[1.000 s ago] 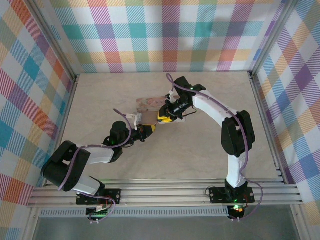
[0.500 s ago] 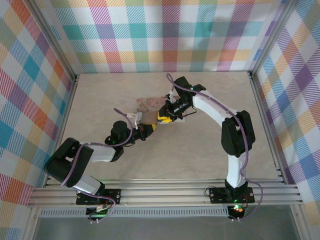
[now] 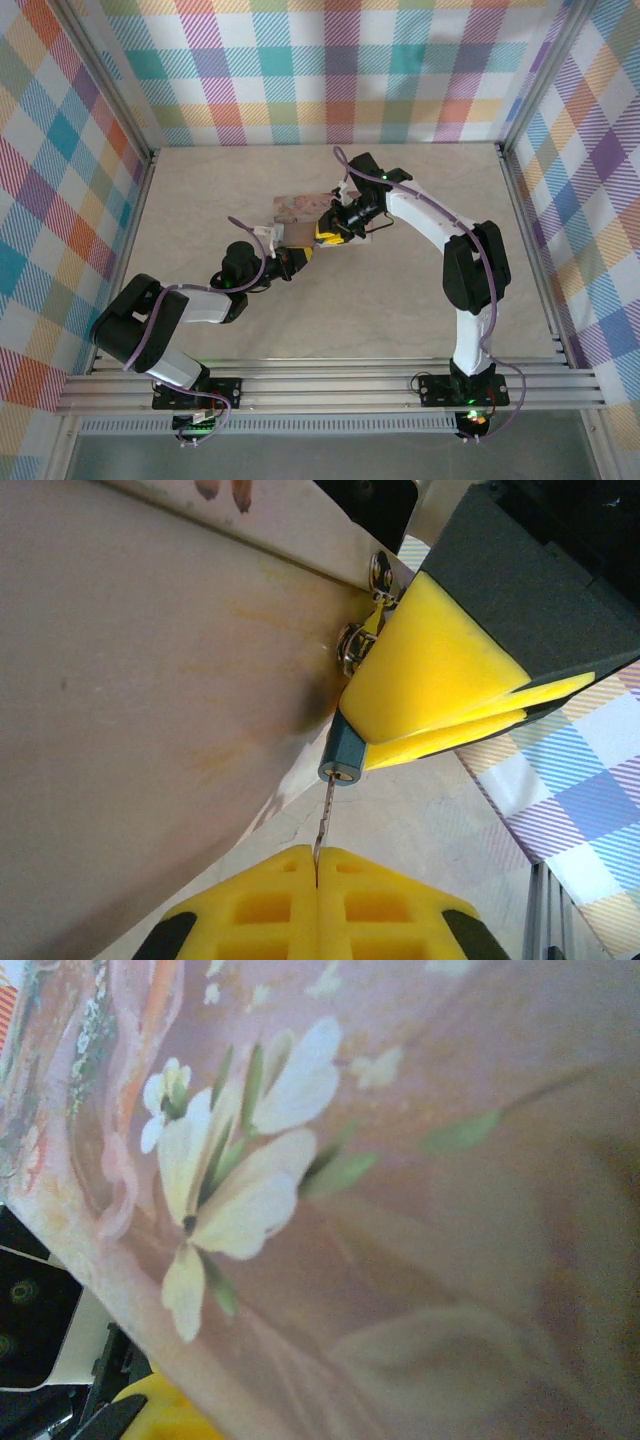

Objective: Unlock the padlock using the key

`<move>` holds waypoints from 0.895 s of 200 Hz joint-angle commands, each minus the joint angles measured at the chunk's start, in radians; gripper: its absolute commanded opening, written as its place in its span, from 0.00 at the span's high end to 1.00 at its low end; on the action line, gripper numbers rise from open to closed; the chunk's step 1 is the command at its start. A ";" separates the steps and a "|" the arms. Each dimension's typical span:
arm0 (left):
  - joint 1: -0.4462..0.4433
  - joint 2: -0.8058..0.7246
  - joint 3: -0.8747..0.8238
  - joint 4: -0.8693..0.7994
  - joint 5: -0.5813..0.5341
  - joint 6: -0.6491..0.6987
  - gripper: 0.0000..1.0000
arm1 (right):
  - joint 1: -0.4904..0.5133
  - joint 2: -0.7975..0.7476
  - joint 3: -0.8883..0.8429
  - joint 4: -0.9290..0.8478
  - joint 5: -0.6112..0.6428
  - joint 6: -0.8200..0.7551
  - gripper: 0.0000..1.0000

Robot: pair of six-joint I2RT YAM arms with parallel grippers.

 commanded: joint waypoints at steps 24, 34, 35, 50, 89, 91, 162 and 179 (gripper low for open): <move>0.001 -0.005 0.012 0.069 0.012 -0.009 1.00 | -0.003 -0.031 0.001 0.019 -0.058 0.018 1.00; 0.001 -0.009 0.011 0.069 0.010 -0.010 1.00 | -0.004 -0.031 0.002 0.019 -0.058 0.018 1.00; 0.001 -0.010 0.010 0.069 0.010 -0.010 1.00 | -0.004 -0.030 0.002 0.019 -0.058 0.018 1.00; 0.001 -0.012 0.009 0.066 0.008 -0.009 1.00 | -0.004 -0.030 0.001 0.018 -0.060 0.017 1.00; 0.000 -0.002 0.017 0.072 0.016 -0.010 1.00 | -0.004 -0.025 0.003 0.019 -0.063 0.022 1.00; -0.001 -0.002 0.017 0.072 0.016 -0.010 1.00 | -0.004 -0.024 0.004 0.019 -0.063 0.022 1.00; -0.001 -0.007 -0.009 0.083 0.008 -0.008 1.00 | -0.006 -0.025 0.004 0.020 -0.065 0.024 1.00; -0.001 -0.005 -0.003 0.083 0.013 -0.006 1.00 | -0.005 -0.026 0.002 0.018 -0.067 0.025 1.00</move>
